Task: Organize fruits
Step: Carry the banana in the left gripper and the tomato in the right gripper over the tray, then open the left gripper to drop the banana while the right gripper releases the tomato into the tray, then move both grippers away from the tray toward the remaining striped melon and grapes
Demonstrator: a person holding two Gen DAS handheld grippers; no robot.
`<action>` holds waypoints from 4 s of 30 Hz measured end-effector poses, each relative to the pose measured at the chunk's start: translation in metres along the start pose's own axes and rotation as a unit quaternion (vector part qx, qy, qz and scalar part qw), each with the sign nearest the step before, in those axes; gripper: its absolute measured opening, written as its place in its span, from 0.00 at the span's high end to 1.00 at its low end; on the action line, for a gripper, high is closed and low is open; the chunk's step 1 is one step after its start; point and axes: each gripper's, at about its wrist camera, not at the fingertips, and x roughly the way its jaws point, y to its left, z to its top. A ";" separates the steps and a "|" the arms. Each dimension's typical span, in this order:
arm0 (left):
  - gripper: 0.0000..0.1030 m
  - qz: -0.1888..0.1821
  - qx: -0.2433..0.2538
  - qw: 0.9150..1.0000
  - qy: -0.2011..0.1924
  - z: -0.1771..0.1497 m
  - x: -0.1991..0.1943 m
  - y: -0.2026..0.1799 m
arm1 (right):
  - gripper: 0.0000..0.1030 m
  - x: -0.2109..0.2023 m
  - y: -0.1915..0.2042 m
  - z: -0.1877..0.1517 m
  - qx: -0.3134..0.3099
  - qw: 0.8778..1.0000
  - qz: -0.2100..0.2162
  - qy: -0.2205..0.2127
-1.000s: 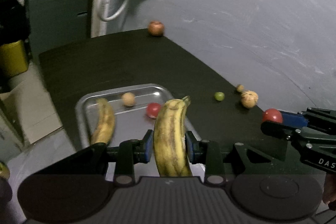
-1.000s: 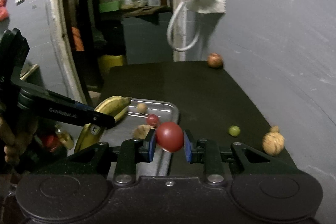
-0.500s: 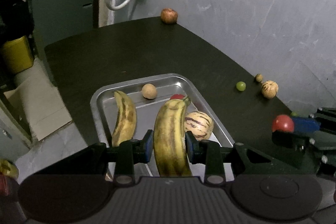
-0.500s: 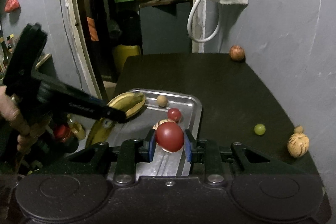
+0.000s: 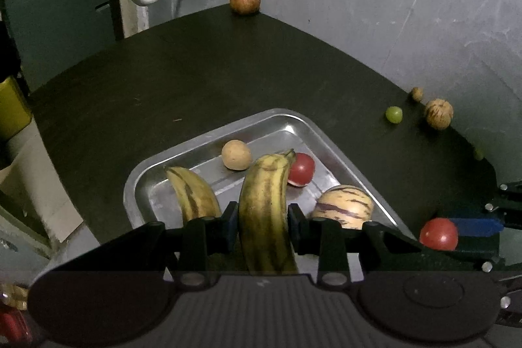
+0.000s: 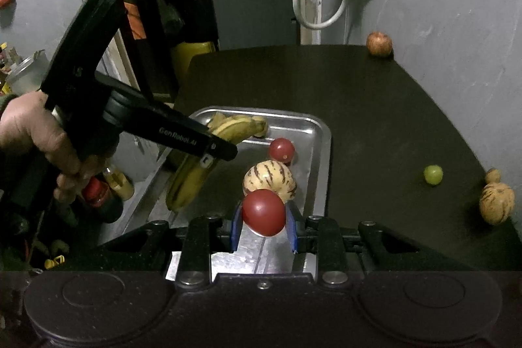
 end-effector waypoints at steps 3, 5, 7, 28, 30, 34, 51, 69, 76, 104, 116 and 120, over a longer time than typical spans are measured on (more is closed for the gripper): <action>0.67 -0.005 0.009 1.000 0.008 0.001 0.007 0.004 | 0.72 0.013 0.005 -0.002 0.002 1.000 0.003 0.014; 0.67 -0.008 0.018 1.000 0.010 0.002 0.011 0.006 | 0.72 0.023 0.010 -0.004 -0.001 1.000 0.007 0.023; 0.67 -0.011 0.025 1.000 0.011 0.002 0.014 0.008 | 0.72 0.032 0.015 -0.006 -0.004 0.999 0.009 0.030; 0.66 -0.026 0.028 0.999 0.017 0.003 0.023 0.014 | 0.70 0.064 0.023 -0.013 -0.017 0.998 0.005 0.055; 0.66 -0.027 0.021 0.999 0.016 0.004 0.022 0.014 | 0.69 0.063 0.023 -0.013 -0.016 0.998 0.007 0.055; 0.65 -0.025 0.016 0.999 0.016 0.004 0.021 0.014 | 0.65 0.060 0.021 -0.013 -0.012 0.999 0.006 0.051; 0.16 -0.016 -0.022 0.999 -0.044 0.023 -0.019 0.001 | 0.28 -0.015 -0.007 -0.013 0.021 1.000 -0.001 -0.011; 0.01 0.004 0.010 0.997 -0.071 0.032 -0.069 -0.087 | 0.05 -0.104 -0.039 -0.032 0.064 0.991 -0.027 -0.116; 0.01 -0.001 0.036 0.996 -0.083 0.036 -0.082 -0.105 | 0.05 -0.122 -0.041 -0.042 0.080 0.987 -0.048 -0.132; 0.01 -0.162 0.065 0.982 -0.066 0.024 -0.049 -0.089 | 0.04 -0.157 0.016 -0.058 0.150 0.955 -0.246 -0.074; 0.01 -0.151 0.082 0.983 -0.058 0.042 -0.031 -0.098 | 0.04 -0.148 -0.011 -0.067 0.168 0.948 -0.260 -0.067; 0.01 -0.139 0.088 0.985 -0.052 0.053 -0.020 -0.108 | 0.04 -0.140 -0.039 -0.063 0.170 0.949 -0.256 -0.071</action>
